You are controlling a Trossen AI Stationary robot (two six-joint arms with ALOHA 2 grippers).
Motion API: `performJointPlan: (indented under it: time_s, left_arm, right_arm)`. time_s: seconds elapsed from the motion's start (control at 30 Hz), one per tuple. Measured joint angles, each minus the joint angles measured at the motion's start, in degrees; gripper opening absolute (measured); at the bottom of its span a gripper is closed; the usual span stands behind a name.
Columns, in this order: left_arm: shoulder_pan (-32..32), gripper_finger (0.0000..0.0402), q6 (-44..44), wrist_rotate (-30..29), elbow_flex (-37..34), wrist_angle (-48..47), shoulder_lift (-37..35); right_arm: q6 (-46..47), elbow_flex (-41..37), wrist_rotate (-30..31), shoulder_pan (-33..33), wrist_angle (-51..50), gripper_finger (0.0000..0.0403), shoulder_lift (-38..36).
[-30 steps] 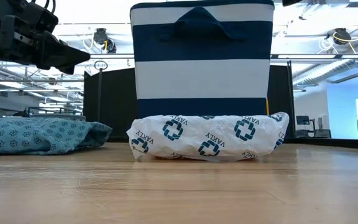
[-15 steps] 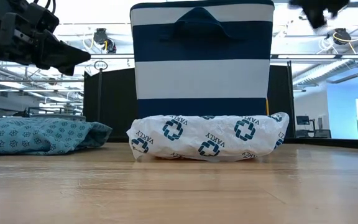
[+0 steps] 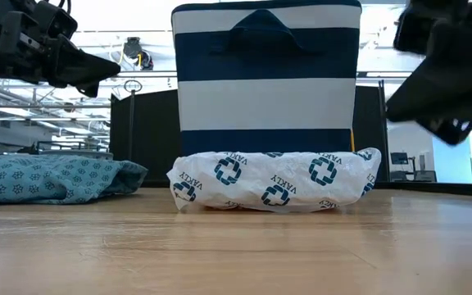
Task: Pick & place medical supplies in basket/bin
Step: Put the mailer bag into the blue bin
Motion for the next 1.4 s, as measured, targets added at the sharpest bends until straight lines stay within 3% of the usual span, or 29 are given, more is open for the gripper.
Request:
performJointPlan:
  time_s: [0.2,0.33,0.47,0.7,1.07,1.23,1.4]
  left_arm:
    - [-0.02,0.0037,0.92,0.02,0.00,-0.11,0.00]
    - [-0.02,0.0037,1.04,0.00,0.00,-0.13,0.00]
    - [-0.02,0.0037,1.03,0.00,0.02,-0.13,-0.02]
    - [-0.02,0.0037,1.11,-0.02,0.02,-0.15,0.00]
    - [-0.01,0.0037,1.16,-0.04,0.02,-0.15,0.00]
    - [-0.02,0.0037,1.16,-0.12,0.02,-0.16,0.00]
    - [-0.02,0.0037,1.16,-0.13,0.04,-0.30,0.00]
  right_arm:
    - [3.93,-3.05,0.36,-2.53,3.19,0.0101,0.00]
    - [13.88,-5.41,2.06,-5.41,3.17,0.0133,-0.60]
    - [19.80,-7.21,-2.33,-8.38,3.30,0.0157,-0.47]
    - [17.17,-8.48,-3.32,-11.32,12.10,0.0189,-0.50]
    - [16.94,-7.41,-11.69,-15.74,11.72,0.0189,3.03]
    - [15.16,-5.80,-12.27,-16.03,11.79,0.0188,5.36]
    - [14.78,-5.61,-12.27,-16.00,11.43,0.0138,5.50]
